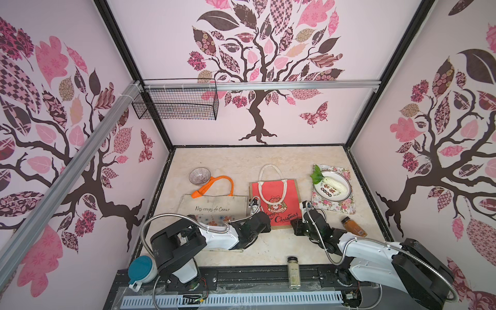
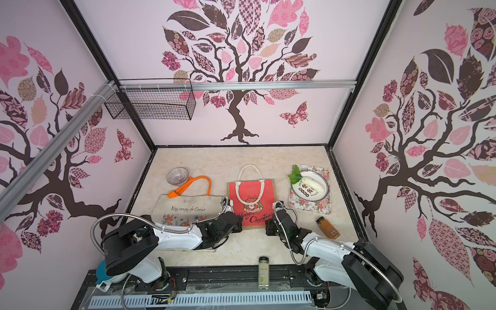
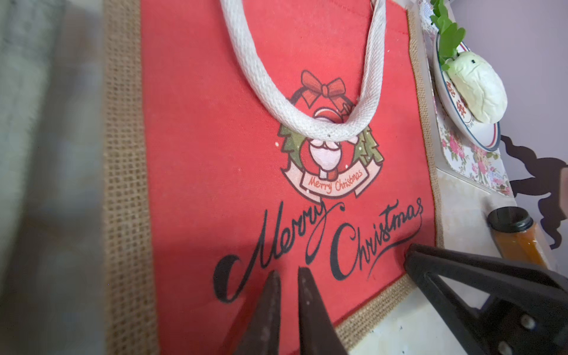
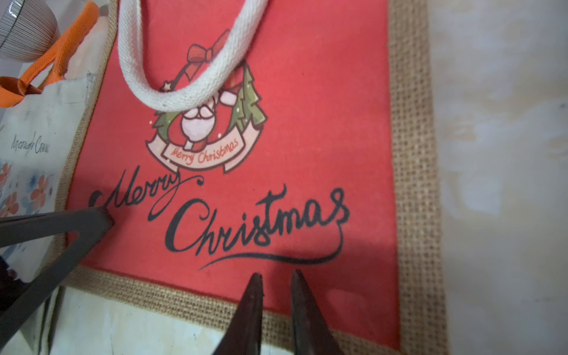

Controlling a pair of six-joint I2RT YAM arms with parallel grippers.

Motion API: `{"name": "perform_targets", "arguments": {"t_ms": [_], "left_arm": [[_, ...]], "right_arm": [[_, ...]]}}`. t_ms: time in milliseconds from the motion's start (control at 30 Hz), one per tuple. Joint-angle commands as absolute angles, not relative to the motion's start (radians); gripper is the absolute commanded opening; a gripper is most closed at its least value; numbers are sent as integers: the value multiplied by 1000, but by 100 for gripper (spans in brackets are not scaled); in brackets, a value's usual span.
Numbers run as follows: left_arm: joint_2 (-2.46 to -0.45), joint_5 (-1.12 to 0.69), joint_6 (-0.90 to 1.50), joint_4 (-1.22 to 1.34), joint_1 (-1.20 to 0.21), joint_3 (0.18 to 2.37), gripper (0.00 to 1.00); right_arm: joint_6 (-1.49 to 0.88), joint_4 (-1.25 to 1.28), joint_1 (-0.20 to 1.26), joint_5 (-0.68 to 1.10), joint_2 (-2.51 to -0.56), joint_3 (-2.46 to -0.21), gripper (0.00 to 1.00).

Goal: Put away the canvas bag
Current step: Press the canvas bag at the center of the board, then adjust the canvas bag at the center of the board.

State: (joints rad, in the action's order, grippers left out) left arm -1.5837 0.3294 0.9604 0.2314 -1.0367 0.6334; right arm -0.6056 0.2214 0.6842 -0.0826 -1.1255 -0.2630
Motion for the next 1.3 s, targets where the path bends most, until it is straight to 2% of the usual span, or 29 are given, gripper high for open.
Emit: {"name": "perform_targets", "arguments": {"t_ms": [0, 100, 200, 233, 367, 433, 533, 733, 1100, 1267], "left_arm": [[-1532, 328, 900, 182, -977, 710, 25], [-1507, 259, 908, 207, -910, 730, 35], [-1486, 229, 899, 219, -884, 762, 44], [-1485, 230, 888, 215, -884, 778, 48], [-1509, 169, 952, 229, -878, 820, 84], [-1526, 151, 987, 295, -876, 808, 96], [-1559, 164, 1071, 316, -877, 802, 94], [-1635, 226, 1146, 339, -868, 789, 78], [-1761, 231, 1247, 452, -836, 775, 75], [-1783, 313, 1144, 342, -860, 837, 72]], "right_arm": [[-531, 137, 686, -140, -1098, -341, 36], [-491, 156, 685, -162, -1102, -376, 59], [-448, 166, 683, -158, -1125, -414, 74], [-436, 167, 681, -158, -1135, -426, 74], [-411, 186, 653, -126, -1180, -449, 69], [-409, 224, 618, -61, -1189, -439, 68], [-425, 262, 546, 41, -1207, -438, 71], [-378, 298, 523, 84, -1272, -450, 68], [-384, 306, 523, 80, -1355, -435, 65], [-250, 286, 523, 125, -1332, -488, 71]]}}
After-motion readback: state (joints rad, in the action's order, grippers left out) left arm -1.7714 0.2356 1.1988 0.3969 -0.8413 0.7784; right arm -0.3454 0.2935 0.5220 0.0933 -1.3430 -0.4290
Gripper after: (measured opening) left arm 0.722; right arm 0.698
